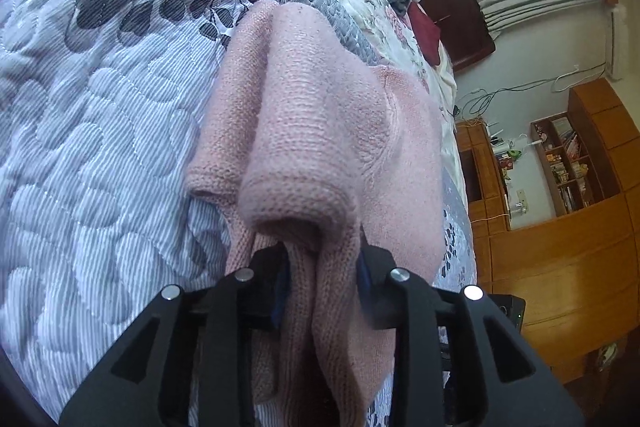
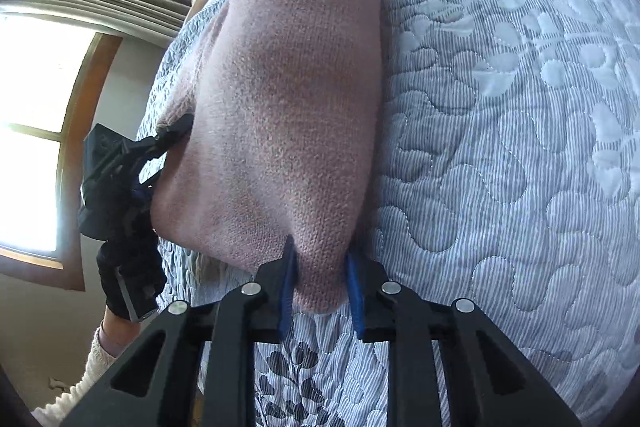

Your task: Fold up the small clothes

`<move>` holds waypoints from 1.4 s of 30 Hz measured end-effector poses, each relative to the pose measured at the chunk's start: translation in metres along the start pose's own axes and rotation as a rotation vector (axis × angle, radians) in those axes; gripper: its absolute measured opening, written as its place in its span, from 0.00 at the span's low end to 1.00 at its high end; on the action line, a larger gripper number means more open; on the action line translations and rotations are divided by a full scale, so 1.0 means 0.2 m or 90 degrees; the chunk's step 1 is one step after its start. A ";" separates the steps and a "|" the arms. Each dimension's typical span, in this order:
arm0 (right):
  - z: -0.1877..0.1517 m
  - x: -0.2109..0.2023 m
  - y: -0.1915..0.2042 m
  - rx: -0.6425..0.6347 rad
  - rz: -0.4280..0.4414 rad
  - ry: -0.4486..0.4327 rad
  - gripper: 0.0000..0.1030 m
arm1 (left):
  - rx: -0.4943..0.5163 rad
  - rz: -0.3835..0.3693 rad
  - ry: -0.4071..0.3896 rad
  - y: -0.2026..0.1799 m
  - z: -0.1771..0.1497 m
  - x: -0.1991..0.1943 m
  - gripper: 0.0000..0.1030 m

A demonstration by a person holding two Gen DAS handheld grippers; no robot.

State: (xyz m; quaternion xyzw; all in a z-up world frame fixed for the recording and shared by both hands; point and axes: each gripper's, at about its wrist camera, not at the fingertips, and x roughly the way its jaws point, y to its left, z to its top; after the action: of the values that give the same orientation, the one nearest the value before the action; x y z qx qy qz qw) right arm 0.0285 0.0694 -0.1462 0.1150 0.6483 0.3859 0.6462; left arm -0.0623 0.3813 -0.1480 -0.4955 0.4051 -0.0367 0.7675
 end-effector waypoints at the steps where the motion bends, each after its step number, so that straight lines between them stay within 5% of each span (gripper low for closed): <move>1: 0.00 -0.01 0.00 -0.007 -0.003 -0.001 0.25 | 0.000 -0.001 -0.005 0.00 0.00 -0.04 0.36; 3: 0.00 -0.04 -0.01 -0.018 -0.006 -0.003 0.28 | 0.001 0.000 -0.023 0.00 0.01 -0.12 0.47; 7: 0.00 -0.04 -0.02 -0.015 0.001 -0.003 0.30 | 0.005 0.019 -0.066 -0.01 0.12 -0.23 0.51; 13: -0.01 -0.01 -0.02 -0.012 0.001 -0.005 0.32 | -0.009 0.050 -0.050 -0.01 0.36 -0.09 0.53; 14: -0.01 -0.01 -0.02 -0.012 0.000 -0.005 0.33 | -0.003 0.055 -0.045 -0.02 0.38 -0.06 0.42; 15: -0.01 -0.01 -0.03 -0.013 0.000 -0.004 0.33 | 0.002 0.057 -0.037 -0.03 0.40 -0.02 0.18; 20: 0.00 0.00 -0.01 -0.024 -0.009 -0.005 0.33 | 0.073 0.060 -0.093 -0.17 0.38 -0.08 0.09; 22: 0.00 0.00 0.01 -0.033 -0.017 -0.007 0.33 | 0.122 0.097 -0.119 -0.21 0.34 -0.12 0.09; 26: 0.00 0.01 0.03 -0.041 -0.028 -0.005 0.33 | 0.080 0.138 -0.062 -0.05 0.36 -0.04 0.10; 28: 0.01 0.00 0.03 -0.043 -0.031 -0.003 0.33 | 0.074 0.130 -0.050 -0.02 0.36 -0.04 0.13; 31: 0.02 -0.01 0.05 -0.056 -0.037 -0.003 0.37 | 0.071 0.114 -0.050 -0.03 0.34 -0.09 0.30; 33: 0.04 -0.04 0.08 -0.070 -0.047 -0.013 0.38 | 0.074 0.113 -0.032 -0.03 0.30 -0.12 0.59; 37: 0.11 -0.14 0.10 -0.078 -0.035 -0.051 0.55 | 0.086 0.115 0.014 0.01 0.23 -0.13 0.68; 42: 0.27 -0.15 0.08 -0.055 -0.004 -0.061 0.72 | 0.034 0.059 0.045 0.09 0.24 -0.07 0.71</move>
State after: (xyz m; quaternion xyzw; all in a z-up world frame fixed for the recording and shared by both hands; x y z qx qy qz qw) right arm 0.0771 0.0793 -0.1054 0.1030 0.5995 0.4056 0.6823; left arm -0.0464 0.4323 -0.1444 -0.4540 0.4533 -0.0288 0.7665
